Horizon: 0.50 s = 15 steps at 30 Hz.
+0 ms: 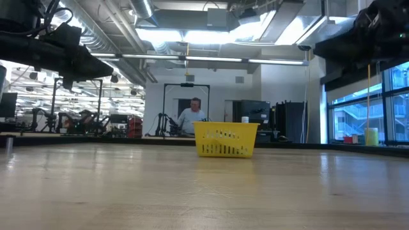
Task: Pick and place Stevia / Truvia into bins
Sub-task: Return to Home Position
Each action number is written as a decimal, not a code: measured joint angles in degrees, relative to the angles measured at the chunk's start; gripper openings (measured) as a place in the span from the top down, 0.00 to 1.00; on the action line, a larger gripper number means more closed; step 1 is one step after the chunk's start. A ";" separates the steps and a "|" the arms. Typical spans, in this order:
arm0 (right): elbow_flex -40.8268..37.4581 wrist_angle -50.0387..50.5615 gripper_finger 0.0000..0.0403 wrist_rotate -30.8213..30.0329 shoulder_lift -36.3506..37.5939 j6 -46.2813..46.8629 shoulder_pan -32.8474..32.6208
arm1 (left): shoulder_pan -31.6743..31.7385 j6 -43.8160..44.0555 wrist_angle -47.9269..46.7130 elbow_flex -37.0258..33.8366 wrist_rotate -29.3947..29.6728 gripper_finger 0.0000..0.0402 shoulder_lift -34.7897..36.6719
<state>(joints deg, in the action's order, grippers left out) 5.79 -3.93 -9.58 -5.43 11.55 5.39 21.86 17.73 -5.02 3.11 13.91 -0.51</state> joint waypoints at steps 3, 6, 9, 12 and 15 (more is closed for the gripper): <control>-1.75 -2.32 0.78 0.00 -0.01 -0.04 0.00 | -0.02 -0.02 0.00 0.00 0.00 0.85 0.00; -2.62 -2.28 0.78 0.00 0.00 0.37 0.00 | -0.02 -0.02 0.00 0.00 -0.01 0.85 0.00; -3.61 -2.81 0.78 0.00 -0.01 0.39 0.00 | -0.01 0.01 0.00 0.00 -0.02 0.85 0.00; -5.01 -4.64 0.78 0.01 -0.02 0.37 0.00 | -0.01 0.01 -0.02 0.00 -0.02 0.85 0.00; -5.41 -5.29 0.78 0.00 -0.02 0.35 0.00 | -0.02 -0.40 -0.02 0.00 -0.02 0.85 0.00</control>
<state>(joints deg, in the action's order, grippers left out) 0.38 -9.22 -9.58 -5.45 11.90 5.39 21.85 17.33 -5.04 3.11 13.89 -0.51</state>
